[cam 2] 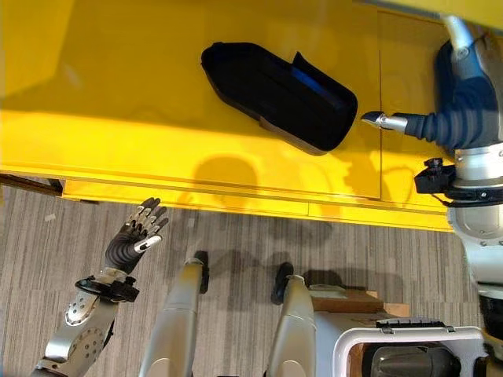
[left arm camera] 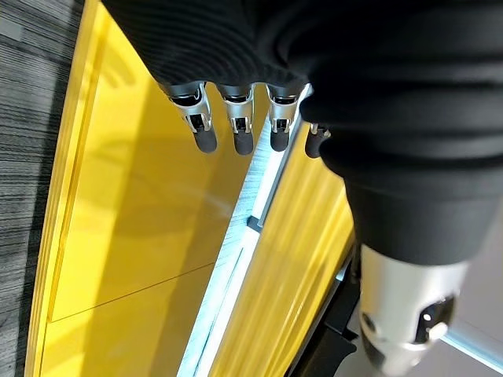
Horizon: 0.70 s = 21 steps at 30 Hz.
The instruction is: Move parts from the plastic box to the shelf.
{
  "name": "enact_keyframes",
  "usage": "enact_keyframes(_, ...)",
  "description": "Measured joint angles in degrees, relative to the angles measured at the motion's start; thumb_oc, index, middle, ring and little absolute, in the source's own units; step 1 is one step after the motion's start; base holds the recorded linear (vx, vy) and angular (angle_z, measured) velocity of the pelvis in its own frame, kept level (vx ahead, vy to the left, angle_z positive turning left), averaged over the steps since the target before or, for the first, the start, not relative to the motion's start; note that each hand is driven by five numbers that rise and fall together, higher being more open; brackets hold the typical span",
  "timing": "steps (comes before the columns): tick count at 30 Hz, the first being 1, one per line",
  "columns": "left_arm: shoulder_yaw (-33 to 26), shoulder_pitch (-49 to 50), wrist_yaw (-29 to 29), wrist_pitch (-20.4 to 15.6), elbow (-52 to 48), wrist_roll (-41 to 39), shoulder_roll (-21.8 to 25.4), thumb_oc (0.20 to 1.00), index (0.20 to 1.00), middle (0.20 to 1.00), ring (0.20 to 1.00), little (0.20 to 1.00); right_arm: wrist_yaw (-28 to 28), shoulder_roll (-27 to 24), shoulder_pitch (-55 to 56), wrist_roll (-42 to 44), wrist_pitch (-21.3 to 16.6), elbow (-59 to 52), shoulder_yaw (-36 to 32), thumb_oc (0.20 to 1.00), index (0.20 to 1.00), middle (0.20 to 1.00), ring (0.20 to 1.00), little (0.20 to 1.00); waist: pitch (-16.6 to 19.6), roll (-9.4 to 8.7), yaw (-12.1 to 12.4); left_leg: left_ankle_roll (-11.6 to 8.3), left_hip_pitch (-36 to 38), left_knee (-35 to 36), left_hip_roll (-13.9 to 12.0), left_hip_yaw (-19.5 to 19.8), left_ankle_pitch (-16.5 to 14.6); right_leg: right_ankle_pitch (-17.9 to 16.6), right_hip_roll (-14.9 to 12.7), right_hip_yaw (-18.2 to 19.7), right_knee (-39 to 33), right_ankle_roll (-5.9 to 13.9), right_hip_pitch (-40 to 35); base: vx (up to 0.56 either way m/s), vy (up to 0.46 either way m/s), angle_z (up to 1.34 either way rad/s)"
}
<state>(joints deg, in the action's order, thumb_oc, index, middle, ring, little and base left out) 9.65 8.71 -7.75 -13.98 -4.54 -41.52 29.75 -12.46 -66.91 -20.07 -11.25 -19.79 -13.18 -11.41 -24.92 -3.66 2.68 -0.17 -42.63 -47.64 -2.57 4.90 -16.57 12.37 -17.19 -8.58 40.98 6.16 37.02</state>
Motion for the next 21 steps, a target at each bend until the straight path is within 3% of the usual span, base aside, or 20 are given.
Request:
enact_keyframes(2,0.27,0.78,-1.25,0.14,0.00,0.02,0.62,1.000,1.000,1.000,1.000,1.000,0.92,-4.27,-1.07,-4.21,-0.11,1.46,2.01,1.000,1.000,1.000,1.000,1.000,1.18,-0.42,0.17,-0.06,0.08,0.42,-0.01,0.01,0.04,0.00,0.02,-0.08,-0.32,0.00,-0.05,0.00,0.000,0.00)
enact_keyframes(3,0.37,1.24,-1.96,0.19,0.00,0.03,0.85,1.000,1.000,1.000,1.000,1.000,1.44,-8.64,-2.87,-7.91,-0.05,3.12,5.50,1.000,1.000,1.000,1.000,1.000,2.11,-0.32,0.54,-0.42,0.21,0.53,0.00,-0.12,0.24,-0.04,0.01,-0.08,-0.55,0.05,-0.22,0.00,0.000,0.00)
enact_keyframes(7,0.72,1.04,-3.50,1.06,-0.02,0.06,1.45,1.000,1.000,1.000,1.000,1.000,3.32,-17.21,-10.12,-17.52,0.02,5.05,15.33,1.000,1.000,1.000,1.000,1.000,2.49,-0.29,1.44,-0.43,1.20,0.88,0.16,-0.08,0.25,-0.28,-0.08,-0.27,-0.98,0.45,-1.33,0.00,0.000,0.00)
enact_keyframes(10,1.67,1.25,-3.71,1.44,-0.02,0.14,3.01,1.000,1.000,1.000,1.000,1.000,4.00,-17.79,-18.41,-21.74,0.08,6.70,23.64,1.000,1.000,1.000,1.000,1.000,3.10,-0.26,1.88,-0.45,1.66,1.24,0.37,-0.06,0.26,-0.26,-0.27,-0.35,-1.15,0.44,-1.77,0.01,-0.009,0.03)
enact_keyframes(13,2.71,0.84,-4.19,2.23,-0.04,0.18,3.77,1.000,1.000,1.000,1.000,1.000,6.16,-19.11,-32.03,-24.04,0.03,8.46,40.28,1.000,1.000,1.000,1.000,1.000,3.62,-0.33,2.38,-0.47,1.70,1.50,0.57,-0.07,0.30,-0.21,-0.48,-0.36,-1.22,0.35,-1.77,0.00,0.000,0.00)
enact_keyframes(17,4.15,0.11,-5.00,2.41,-0.21,0.43,4.55,1.000,1.000,1.000,1.000,1.000,8.40,-19.47,-42.81,-26.37,-0.44,10.53,53.61,1.000,1.000,1.000,1.000,1.000,3.77,-0.47,3.70,-0.63,1.68,1.46,0.68,0.17,0.46,-0.26,-0.51,-0.63,-1.20,0.44,-1.88,0.00,-0.001,0.02)
enact_keyframes(19,4.85,-0.41,-5.07,2.49,-0.25,0.43,5.50,1.000,1.000,1.000,1.000,1.000,9.68,-18.57,-54.60,-27.97,-0.66,14.04,66.91,1.000,1.000,1.000,1.000,1.000,3.77,-0.54,4.16,-0.59,1.67,1.46,0.83,0.29,0.57,-0.35,-0.62,-0.73,-1.22,0.57,-1.99,-0.01,0.000,0.04)
enact_keyframes(21,5.20,-0.52,-5.12,2.52,-0.27,0.44,5.50,1.000,1.000,1.000,1.000,1.000,10.14,-16.54,-57.96,-28.38,-0.67,16.49,71.20,1.000,1.000,1.000,1.000,1.000,3.74,-0.63,4.01,-0.57,1.78,1.46,0.83,0.48,0.59,-0.40,-0.62,-1.03,-1.60,0.63,-2.43,0.00,0.004,0.04)
